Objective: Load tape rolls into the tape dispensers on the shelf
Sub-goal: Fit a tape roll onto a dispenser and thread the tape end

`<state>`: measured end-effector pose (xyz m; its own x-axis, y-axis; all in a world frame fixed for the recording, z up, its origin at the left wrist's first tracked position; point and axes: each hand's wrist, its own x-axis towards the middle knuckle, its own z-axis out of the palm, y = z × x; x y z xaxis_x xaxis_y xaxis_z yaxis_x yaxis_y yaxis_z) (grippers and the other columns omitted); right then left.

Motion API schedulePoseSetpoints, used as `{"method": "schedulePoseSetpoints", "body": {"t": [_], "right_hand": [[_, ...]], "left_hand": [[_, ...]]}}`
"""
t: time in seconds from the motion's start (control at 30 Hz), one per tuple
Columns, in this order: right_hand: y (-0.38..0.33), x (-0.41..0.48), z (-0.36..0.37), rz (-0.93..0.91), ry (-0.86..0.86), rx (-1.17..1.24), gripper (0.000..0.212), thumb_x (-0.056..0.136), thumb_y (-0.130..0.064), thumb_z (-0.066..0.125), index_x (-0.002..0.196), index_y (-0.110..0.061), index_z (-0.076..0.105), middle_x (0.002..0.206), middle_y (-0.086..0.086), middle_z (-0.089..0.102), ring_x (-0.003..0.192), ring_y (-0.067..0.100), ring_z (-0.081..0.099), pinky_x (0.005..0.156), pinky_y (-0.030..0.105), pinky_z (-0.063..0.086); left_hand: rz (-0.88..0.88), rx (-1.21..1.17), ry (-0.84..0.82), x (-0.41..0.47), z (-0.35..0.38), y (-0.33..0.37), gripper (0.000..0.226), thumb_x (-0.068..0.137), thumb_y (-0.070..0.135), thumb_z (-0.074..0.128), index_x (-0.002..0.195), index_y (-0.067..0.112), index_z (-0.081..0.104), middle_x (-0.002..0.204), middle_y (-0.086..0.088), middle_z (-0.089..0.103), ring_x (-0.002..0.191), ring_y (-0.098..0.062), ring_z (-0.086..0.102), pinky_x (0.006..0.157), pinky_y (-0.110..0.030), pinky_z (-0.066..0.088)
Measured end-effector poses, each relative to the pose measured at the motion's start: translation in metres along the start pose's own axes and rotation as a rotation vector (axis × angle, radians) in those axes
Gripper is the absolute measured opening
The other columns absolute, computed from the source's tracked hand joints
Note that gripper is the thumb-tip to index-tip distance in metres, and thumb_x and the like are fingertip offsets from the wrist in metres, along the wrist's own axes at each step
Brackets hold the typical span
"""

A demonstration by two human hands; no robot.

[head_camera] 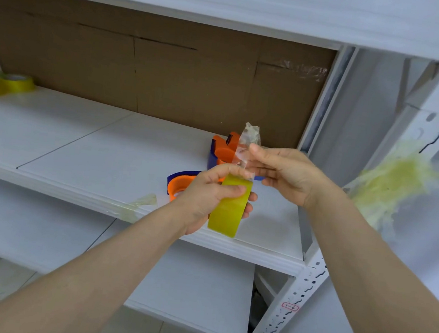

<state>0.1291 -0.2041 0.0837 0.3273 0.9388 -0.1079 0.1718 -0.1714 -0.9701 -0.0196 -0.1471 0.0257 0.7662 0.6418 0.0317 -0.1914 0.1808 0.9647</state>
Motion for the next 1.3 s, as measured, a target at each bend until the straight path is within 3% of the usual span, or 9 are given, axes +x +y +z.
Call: {"method": "schedulePoseSetpoints", "body": {"t": [0.1,0.17,0.37,0.47,0.6,0.73,1.0,1.2,1.3], "right_hand": [[-0.003,0.002,0.004,-0.106,0.113,-0.001,0.010,0.074,-0.023,0.074,0.080,-0.014,0.072,0.066,-0.003,0.069,0.061,0.006,0.059,0.055,0.020,0.044],[-0.007,0.002,0.008,-0.202,0.193,-0.096,0.003,0.077,-0.017,0.074,0.076,-0.015,0.072,0.056,-0.006,0.067,0.050,0.001,0.058,0.046,0.014,0.045],[-0.017,0.001,0.011,-0.355,0.312,-0.263,0.014,0.078,-0.017,0.073,0.090,-0.010,0.075,0.078,0.004,0.072,0.066,0.006,0.065,0.058,0.017,0.052],[-0.020,0.000,0.010,-0.355,0.315,-0.242,0.013,0.080,-0.016,0.072,0.091,-0.009,0.075,0.076,0.004,0.072,0.059,0.006,0.065,0.052,0.015,0.051],[-0.020,-0.001,0.012,-0.387,0.375,-0.247,0.008,0.080,-0.016,0.072,0.085,-0.010,0.075,0.067,0.000,0.069,0.052,0.002,0.064,0.046,0.010,0.046],[-0.022,-0.003,0.014,-0.447,0.417,-0.188,0.002,0.080,-0.013,0.072,0.080,-0.012,0.074,0.067,0.004,0.069,0.055,0.009,0.064,0.064,0.027,0.058],[-0.040,-0.002,0.010,-0.417,0.410,-0.224,0.005,0.080,-0.016,0.072,0.075,-0.017,0.071,0.065,0.003,0.067,0.046,-0.001,0.058,0.048,0.008,0.045],[-0.040,0.004,0.008,-0.398,0.390,-0.205,0.005,0.080,-0.016,0.072,0.076,-0.015,0.071,0.066,0.007,0.067,0.055,0.008,0.061,0.064,0.022,0.056],[-0.032,0.004,0.009,-0.371,0.364,-0.198,0.004,0.080,-0.015,0.072,0.078,-0.011,0.071,0.063,0.004,0.065,0.048,0.003,0.059,0.058,0.020,0.055]], "left_hand": [[-0.012,0.001,0.018,0.000,0.002,-0.001,0.024,0.088,-0.001,0.057,0.105,0.015,0.064,0.092,-0.017,0.070,0.078,-0.027,0.068,0.077,-0.042,0.057],[-0.031,0.011,0.041,-0.001,0.003,-0.001,0.030,0.089,0.001,0.057,0.115,0.014,0.061,0.092,-0.014,0.071,0.077,-0.023,0.069,0.074,-0.037,0.058],[-0.025,0.019,-0.007,0.001,0.000,0.000,0.060,0.087,-0.003,0.056,0.139,0.022,0.041,0.102,-0.014,0.070,0.085,-0.024,0.069,0.079,-0.041,0.057],[-0.006,0.019,0.014,0.003,-0.002,-0.001,0.070,0.085,-0.001,0.061,0.145,0.019,0.031,0.104,-0.015,0.071,0.086,-0.025,0.070,0.085,-0.044,0.055],[0.027,0.018,0.038,0.003,0.001,0.000,0.062,0.086,0.001,0.060,0.141,0.020,0.038,0.098,-0.012,0.072,0.083,-0.024,0.071,0.082,-0.042,0.055],[0.012,0.006,0.084,0.005,-0.001,0.001,0.052,0.087,0.003,0.060,0.134,0.019,0.043,0.095,-0.013,0.072,0.082,-0.026,0.070,0.086,-0.046,0.054],[0.043,0.000,0.076,0.004,0.002,-0.004,0.036,0.091,0.012,0.056,0.125,0.025,0.054,0.106,-0.015,0.069,0.085,-0.026,0.069,0.084,-0.045,0.055],[-0.030,0.014,0.074,0.008,-0.004,-0.011,0.052,0.086,0.009,0.062,0.132,0.028,0.049,0.123,-0.012,0.062,0.109,-0.027,0.063,0.095,-0.045,0.050],[-0.066,0.043,0.064,0.007,-0.010,-0.018,0.058,0.085,0.004,0.061,0.132,0.033,0.045,0.116,-0.008,0.066,0.104,-0.024,0.065,0.093,-0.041,0.051]]}}
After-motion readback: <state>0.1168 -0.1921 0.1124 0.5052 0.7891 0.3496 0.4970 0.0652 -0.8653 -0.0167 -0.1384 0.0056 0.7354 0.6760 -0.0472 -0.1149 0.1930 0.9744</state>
